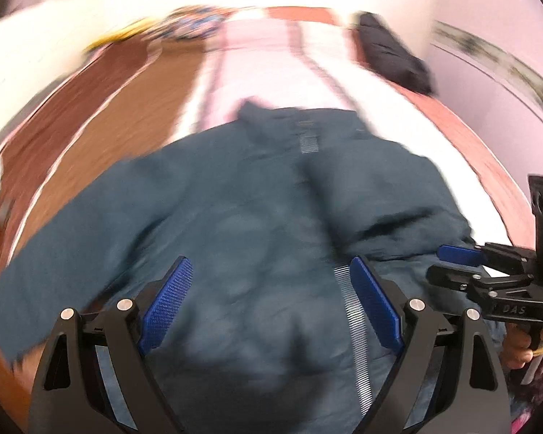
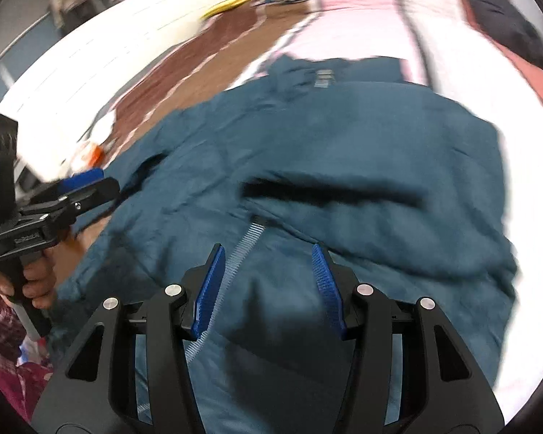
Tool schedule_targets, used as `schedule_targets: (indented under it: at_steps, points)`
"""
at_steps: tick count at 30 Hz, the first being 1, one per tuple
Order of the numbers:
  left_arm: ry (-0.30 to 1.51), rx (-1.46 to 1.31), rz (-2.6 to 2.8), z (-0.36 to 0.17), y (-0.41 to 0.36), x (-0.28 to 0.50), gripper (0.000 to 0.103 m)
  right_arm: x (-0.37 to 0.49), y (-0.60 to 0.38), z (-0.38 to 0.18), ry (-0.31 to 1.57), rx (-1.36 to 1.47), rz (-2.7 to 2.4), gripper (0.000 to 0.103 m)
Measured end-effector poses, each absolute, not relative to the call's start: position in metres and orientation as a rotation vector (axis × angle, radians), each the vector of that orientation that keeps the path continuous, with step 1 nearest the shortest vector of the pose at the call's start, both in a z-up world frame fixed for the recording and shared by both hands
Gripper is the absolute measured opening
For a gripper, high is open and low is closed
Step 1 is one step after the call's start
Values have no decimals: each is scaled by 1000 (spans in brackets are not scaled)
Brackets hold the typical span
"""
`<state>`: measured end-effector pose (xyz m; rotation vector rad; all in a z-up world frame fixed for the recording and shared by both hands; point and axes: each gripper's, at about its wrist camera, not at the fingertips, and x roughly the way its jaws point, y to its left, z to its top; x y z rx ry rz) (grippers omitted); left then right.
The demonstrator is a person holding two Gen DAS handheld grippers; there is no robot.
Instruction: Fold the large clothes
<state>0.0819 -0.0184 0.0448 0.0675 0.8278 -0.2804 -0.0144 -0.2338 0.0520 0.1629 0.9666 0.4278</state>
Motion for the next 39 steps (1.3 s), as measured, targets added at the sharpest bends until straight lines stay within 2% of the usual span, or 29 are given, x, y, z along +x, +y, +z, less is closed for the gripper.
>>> schedule_targets:
  at_steps: [4, 13, 14, 16, 17, 19, 20, 23, 29, 34, 37, 39]
  points:
    - [758, 295, -423, 43, -99, 88, 83, -35, -271, 54, 967, 247, 341, 50]
    - [719, 666, -498, 11, -183, 116, 77, -47, -318, 51, 932, 363, 301, 50]
    - [731, 698, -500, 5, -189, 119, 74, -47, -321, 51, 929, 371, 301, 50]
    - [753, 753, -481, -5, -195, 128, 57, -47, -325, 51, 924, 378, 295, 50]
    - [771, 754, -475, -8, -197, 135, 42, -47, -328, 50, 923, 384, 294, 50]
    - [788, 711, -457, -5, -194, 143, 30, -48, -331, 48, 926, 396, 287, 50]
    - [787, 674, -428, -1, -190, 148, 15, -49, -332, 47, 928, 403, 285, 50]
    - [792, 528, -391, 20, -171, 158, 9, -48, -332, 47, 934, 408, 284, 50]
    - [790, 140, -236, 64, -86, 169, 7, -47, -320, 45, 948, 388, 299, 50]
    - [962, -251, -130, 34, 2, 167, 9, -44, -306, 45, 960, 367, 319, 50]
    - [1046, -322, -72, 6, 25, 161, 24, -42, -296, 46, 970, 342, 332, 50]
    - [1065, -332, -30, -7, 41, 153, 38, -42, -291, 47, 974, 331, 340, 50]
